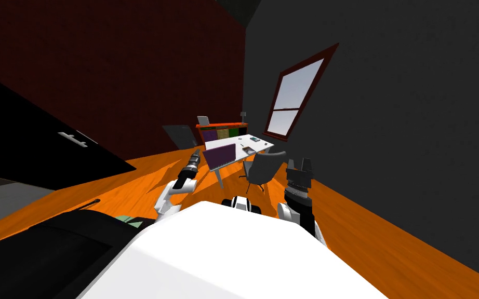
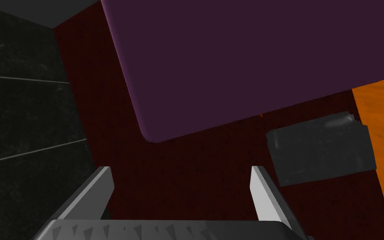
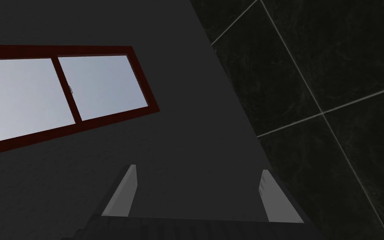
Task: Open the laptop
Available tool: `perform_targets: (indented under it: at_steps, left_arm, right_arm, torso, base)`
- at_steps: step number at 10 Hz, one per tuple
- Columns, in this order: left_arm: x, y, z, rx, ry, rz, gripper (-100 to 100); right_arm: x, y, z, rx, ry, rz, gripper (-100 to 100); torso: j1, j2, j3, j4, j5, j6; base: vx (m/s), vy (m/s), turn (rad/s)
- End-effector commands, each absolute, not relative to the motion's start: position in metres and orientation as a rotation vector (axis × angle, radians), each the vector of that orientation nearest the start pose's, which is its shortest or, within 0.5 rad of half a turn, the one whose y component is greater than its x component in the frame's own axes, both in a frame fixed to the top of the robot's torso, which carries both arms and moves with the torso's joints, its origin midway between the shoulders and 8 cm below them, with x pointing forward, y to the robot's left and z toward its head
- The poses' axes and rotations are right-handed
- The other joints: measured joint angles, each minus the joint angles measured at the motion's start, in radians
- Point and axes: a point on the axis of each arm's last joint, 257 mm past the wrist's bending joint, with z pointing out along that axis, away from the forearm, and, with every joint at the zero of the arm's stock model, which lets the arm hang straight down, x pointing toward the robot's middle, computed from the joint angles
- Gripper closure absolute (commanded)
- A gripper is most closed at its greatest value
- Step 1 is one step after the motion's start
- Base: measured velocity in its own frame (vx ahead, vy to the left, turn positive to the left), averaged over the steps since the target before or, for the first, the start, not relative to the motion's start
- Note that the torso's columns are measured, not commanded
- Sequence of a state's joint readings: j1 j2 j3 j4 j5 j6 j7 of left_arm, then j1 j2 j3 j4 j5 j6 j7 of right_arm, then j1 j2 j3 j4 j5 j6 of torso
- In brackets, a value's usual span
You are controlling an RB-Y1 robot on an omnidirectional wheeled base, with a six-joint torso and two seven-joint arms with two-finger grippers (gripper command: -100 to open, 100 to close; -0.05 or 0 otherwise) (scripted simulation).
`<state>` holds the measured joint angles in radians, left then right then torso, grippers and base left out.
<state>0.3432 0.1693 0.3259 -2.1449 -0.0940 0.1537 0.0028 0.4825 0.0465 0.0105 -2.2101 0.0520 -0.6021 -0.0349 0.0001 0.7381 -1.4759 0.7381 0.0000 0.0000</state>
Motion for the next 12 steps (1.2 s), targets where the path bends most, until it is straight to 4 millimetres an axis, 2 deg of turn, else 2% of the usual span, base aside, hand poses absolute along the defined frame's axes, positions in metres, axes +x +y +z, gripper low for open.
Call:
perform_targets:
  at_steps: [1,4,5,8,11,12]
  left_arm:
    - [0.407,0.467,-0.106,-1.062,1.046,-0.62,-100]
    - [0.401,0.493,-0.114,-1.102,1.061,-0.533,-100]
    - [0.398,0.507,-0.117,-1.121,1.068,-0.485,-100]
    - [0.392,0.527,-0.118,-1.139,1.076,-0.417,-100]
    - [0.392,0.524,-0.112,-1.133,1.072,-0.429,-100]
    - [0.391,0.524,-0.111,-1.135,1.072,-0.427,100]
  right_arm:
    - [0.342,-0.271,0.018,0.632,0.563,1.331,0]
    - [0.342,-0.271,0.018,0.632,0.563,1.331,0]
    - [0.342,-0.271,0.018,0.632,0.563,1.331,0]
    - [0.342,-0.271,0.018,0.632,0.563,1.331,0]
    - [0.342,-0.271,0.018,0.632,0.564,1.331,0]
    - [0.342,-0.271,0.018,0.632,0.564,1.331,0]
  torso:
    - [0.0,0.0,0.0,0.0,0.0,0.0]
    - [0.001,0.0,0.0,0.0,0.0,0.0]
    - [0.0,0.001,0.001,0.0,0.0,0.0]
    - [0.001,-0.001,-0.001,0.0,0.0,0.0]
    - [0.005,-0.004,-0.002,-0.001,0.001,0.0]
    - [0.002,-0.002,-0.001,-0.001,0.001,0.0]
  base:
    - [0.023,-0.101,-0.085]
    - [0.013,-0.087,-0.072]
    - [0.01,-0.103,-0.101]
    - [0.006,-0.085,-0.059]
    - [0.053,0.015,-0.022]
    - [0.007,0.005,0.01]
